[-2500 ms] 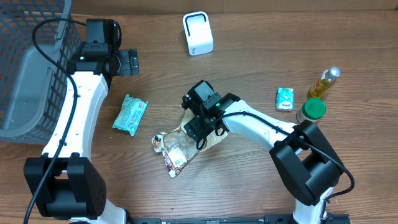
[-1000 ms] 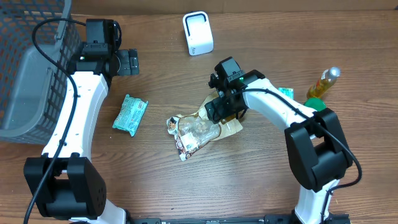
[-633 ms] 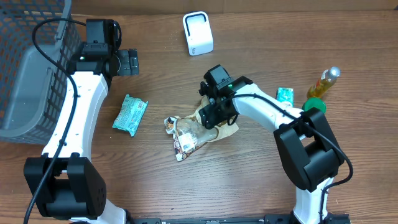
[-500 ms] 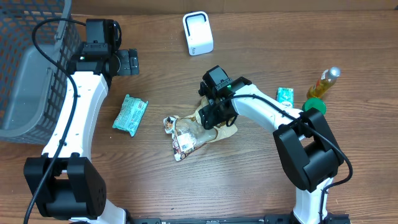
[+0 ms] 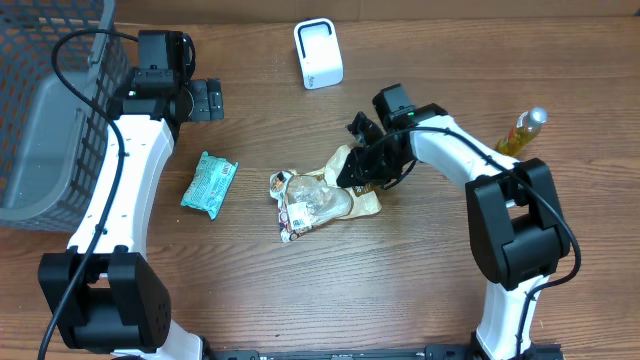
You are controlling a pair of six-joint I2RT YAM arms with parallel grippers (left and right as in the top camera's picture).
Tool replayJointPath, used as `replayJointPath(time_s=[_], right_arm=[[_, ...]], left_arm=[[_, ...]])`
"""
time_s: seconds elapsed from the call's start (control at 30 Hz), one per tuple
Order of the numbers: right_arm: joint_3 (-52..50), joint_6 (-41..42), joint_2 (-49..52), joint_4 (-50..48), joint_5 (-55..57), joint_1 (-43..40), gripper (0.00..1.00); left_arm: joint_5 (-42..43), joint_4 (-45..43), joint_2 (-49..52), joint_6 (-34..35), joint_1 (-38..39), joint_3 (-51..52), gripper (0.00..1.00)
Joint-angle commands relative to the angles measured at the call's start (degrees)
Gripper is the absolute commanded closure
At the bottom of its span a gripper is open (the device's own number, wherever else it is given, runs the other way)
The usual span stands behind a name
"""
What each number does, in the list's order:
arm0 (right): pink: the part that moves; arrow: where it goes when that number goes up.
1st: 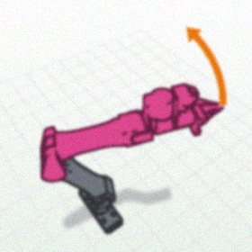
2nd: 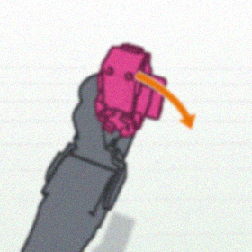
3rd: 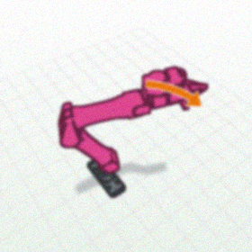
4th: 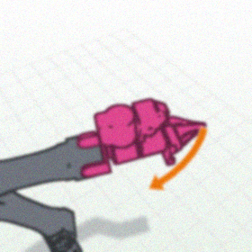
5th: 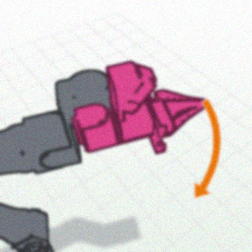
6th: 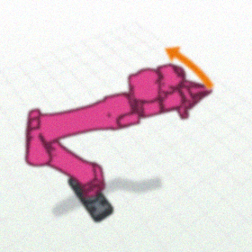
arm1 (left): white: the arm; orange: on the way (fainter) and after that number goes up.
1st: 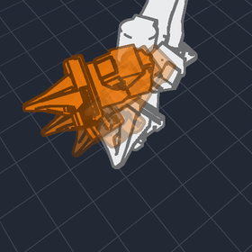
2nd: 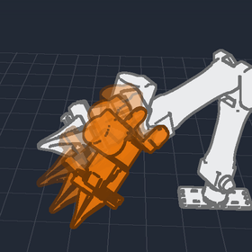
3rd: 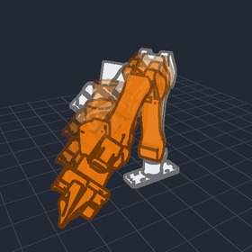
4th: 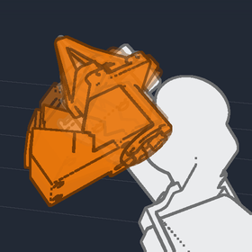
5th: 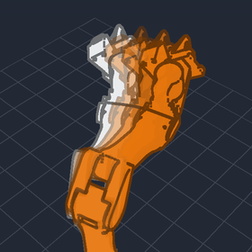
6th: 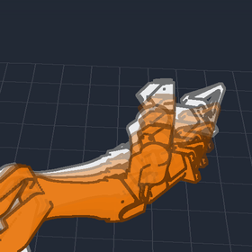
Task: Scan the item barcode
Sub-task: 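Lift the PanTree bag and carry it up toward the white scanner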
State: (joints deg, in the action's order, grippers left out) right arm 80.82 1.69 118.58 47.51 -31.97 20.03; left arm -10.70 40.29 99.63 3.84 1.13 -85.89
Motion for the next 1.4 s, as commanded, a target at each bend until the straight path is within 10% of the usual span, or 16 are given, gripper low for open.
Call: replayJointPath(time_s=[0.0, 1.37], right_arm=[[1.7, 0.0, 0.3, -0.2, -7.8, -1.7, 0.73], [4.7, 0.0, -0.4, 1.5, -18.6, -2.8, 0.95]], left_arm=[[-0.2, -0.2, -1.0, -1.3, 0.3, -1.2, 0.00], [-0.2, -0.2, -1.0, -1.3, 0.3, -1.2, 0.00]])
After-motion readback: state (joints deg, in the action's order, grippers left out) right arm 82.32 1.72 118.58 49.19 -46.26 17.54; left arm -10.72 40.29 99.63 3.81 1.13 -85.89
